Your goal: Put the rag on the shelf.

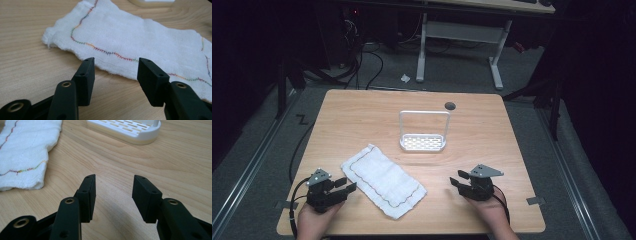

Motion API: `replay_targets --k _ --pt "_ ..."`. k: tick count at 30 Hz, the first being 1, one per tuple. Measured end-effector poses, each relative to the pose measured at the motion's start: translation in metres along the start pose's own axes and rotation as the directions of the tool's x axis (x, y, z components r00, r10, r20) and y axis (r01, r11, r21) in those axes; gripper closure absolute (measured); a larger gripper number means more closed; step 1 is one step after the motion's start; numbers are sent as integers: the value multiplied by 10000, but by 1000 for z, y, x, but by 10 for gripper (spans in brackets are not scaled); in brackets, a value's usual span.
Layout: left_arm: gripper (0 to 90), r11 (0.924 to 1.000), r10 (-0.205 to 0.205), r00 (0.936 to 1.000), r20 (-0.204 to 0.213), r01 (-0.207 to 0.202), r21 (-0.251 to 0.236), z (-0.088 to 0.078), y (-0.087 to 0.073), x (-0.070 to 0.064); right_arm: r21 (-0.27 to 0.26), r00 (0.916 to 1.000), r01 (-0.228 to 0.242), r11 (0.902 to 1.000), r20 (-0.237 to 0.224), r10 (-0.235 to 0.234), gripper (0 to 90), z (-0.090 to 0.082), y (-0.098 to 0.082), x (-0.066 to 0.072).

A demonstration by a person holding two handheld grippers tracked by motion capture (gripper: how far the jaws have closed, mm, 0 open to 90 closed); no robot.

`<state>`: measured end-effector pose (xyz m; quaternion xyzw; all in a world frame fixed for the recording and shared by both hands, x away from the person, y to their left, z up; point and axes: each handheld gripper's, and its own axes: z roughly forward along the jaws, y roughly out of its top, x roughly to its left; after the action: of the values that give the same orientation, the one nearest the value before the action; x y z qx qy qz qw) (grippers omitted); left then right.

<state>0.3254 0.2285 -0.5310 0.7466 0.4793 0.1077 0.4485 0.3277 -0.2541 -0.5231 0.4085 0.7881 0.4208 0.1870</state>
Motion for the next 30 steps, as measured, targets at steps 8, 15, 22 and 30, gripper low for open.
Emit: replay_targets --k 8,15,22,30 --pt "487 9991 104 9992 381 -119 400 8 -2 -6 121 9994 324 9994 -150 -322 545 7 2 9" --pt "515 9987 390 9984 410 -403 314 7 0 -7 178 9942 771 9969 -771 -755 566 23 15 33" --pt "578 9990 303 9994 146 -307 315 3 1 -4 -400 9771 1422 9890 -1541 -1467 736 50 45 72" --pt "646 9967 657 9977 193 -666 466 1 -2 -9 949 9696 1786 9793 -1864 -1588 900 81 37 86"
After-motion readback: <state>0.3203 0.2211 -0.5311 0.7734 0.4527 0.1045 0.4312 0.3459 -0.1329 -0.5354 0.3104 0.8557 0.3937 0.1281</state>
